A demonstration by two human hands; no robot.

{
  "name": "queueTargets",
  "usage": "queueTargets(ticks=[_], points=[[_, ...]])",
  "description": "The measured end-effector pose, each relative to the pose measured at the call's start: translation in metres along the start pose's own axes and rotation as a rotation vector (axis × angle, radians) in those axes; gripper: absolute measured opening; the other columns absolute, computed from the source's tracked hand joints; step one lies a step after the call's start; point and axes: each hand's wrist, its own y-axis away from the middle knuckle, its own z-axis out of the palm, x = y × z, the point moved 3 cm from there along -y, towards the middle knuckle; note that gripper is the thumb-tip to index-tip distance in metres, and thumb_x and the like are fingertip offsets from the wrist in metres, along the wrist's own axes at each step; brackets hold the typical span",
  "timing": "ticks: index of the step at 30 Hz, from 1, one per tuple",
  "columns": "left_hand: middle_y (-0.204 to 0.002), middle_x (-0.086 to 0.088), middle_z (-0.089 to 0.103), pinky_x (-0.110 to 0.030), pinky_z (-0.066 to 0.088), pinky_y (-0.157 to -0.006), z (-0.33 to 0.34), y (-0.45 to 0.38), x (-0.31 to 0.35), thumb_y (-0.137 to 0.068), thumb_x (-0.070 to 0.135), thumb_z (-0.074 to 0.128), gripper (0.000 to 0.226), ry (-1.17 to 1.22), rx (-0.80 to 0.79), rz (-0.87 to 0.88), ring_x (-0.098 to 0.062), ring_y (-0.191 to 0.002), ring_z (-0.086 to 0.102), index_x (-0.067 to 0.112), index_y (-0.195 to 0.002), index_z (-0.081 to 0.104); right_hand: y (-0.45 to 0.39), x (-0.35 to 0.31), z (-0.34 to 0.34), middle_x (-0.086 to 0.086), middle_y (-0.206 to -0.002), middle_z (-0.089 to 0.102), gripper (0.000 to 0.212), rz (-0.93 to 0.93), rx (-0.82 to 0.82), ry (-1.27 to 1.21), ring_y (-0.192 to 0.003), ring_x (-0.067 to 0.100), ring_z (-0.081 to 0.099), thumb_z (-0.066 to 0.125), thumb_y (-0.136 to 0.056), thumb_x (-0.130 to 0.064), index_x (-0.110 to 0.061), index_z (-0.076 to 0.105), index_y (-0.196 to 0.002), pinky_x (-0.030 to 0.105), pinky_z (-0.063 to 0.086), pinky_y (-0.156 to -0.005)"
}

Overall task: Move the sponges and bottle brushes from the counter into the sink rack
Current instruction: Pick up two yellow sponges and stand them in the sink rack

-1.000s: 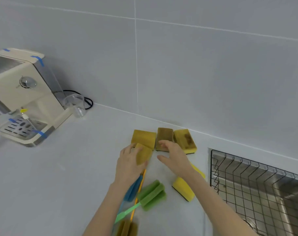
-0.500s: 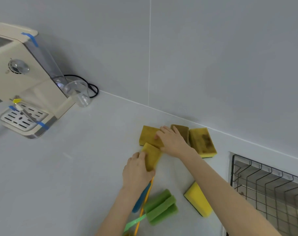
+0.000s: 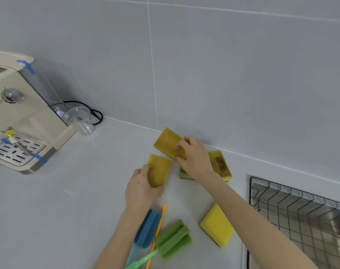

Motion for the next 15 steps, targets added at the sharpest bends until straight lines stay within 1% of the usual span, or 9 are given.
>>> queueTargets(ticks=[3, 5, 7, 9, 12, 15], points=[[-0.114, -0.01, 0.057, -0.041, 0.049, -0.086, -0.004, 0.006, 0.024, -0.064, 0.022, 0.077, 0.064, 0.069, 0.047, 0.067, -0.032, -0.102, 0.056, 0.021, -0.121, 0.049, 0.023, 0.011, -0.036, 0.009, -0.112, 0.051, 0.025, 0.09, 0.116, -0.066, -0.096, 0.027, 0.052, 0.069, -0.073, -0.015, -0.013, 0.057, -0.095, 0.033, 0.043, -0.079], [-0.116, -0.009, 0.057, -0.04, 0.047, -0.088, 0.002, 0.016, 0.043, -0.065, 0.024, 0.078, 0.064, 0.119, 0.051, 0.113, -0.03, -0.104, 0.056, 0.021, -0.122, 0.049, 0.047, 0.026, -0.06, 0.005, -0.109, 0.05, 0.025, 0.169, 0.189, -0.091, -0.085, 0.022, 0.052, 0.071, -0.072, -0.016, -0.014, 0.057, -0.092, 0.028, 0.04, -0.069], [-0.115, -0.008, 0.058, -0.038, 0.047, -0.088, 0.014, 0.029, 0.067, -0.065, 0.026, 0.078, 0.063, 0.159, 0.036, 0.167, -0.028, -0.105, 0.055, 0.021, -0.122, 0.05, 0.079, 0.045, -0.084, 0.0, -0.107, 0.049, 0.025, 0.26, 0.251, -0.104, -0.076, 0.017, 0.051, 0.073, -0.071, -0.017, -0.017, 0.056, -0.089, 0.026, 0.038, -0.065], [-0.116, -0.007, 0.058, -0.034, 0.044, -0.087, 0.03, 0.044, 0.088, -0.066, 0.027, 0.077, 0.063, 0.191, 0.008, 0.206, -0.027, -0.105, 0.055, 0.022, -0.122, 0.049, 0.111, 0.063, -0.103, -0.003, -0.104, 0.048, 0.027, 0.356, 0.293, -0.111, -0.071, 0.018, 0.053, 0.075, -0.07, -0.02, -0.018, 0.055, -0.088, 0.027, 0.039, -0.063], [-0.119, -0.004, 0.056, -0.029, 0.04, -0.085, 0.061, 0.07, 0.12, -0.067, 0.03, 0.077, 0.064, 0.209, -0.049, 0.266, -0.024, -0.107, 0.053, 0.024, -0.123, 0.047, 0.158, 0.092, -0.127, -0.004, -0.102, 0.048, 0.029, 0.533, 0.346, -0.14, -0.072, 0.02, 0.055, 0.076, -0.068, -0.024, -0.02, 0.055, -0.087, 0.028, 0.041, -0.063], [-0.122, -0.005, 0.057, -0.031, 0.043, -0.087, 0.09, 0.092, 0.147, -0.067, 0.029, 0.078, 0.064, 0.212, -0.107, 0.324, -0.024, -0.108, 0.054, 0.022, -0.123, 0.049, 0.198, 0.116, -0.146, -0.006, -0.099, 0.048, 0.03, 0.635, 0.385, -0.124, -0.076, 0.015, 0.051, 0.076, -0.067, -0.029, -0.021, 0.055, -0.087, 0.026, 0.037, -0.058]])
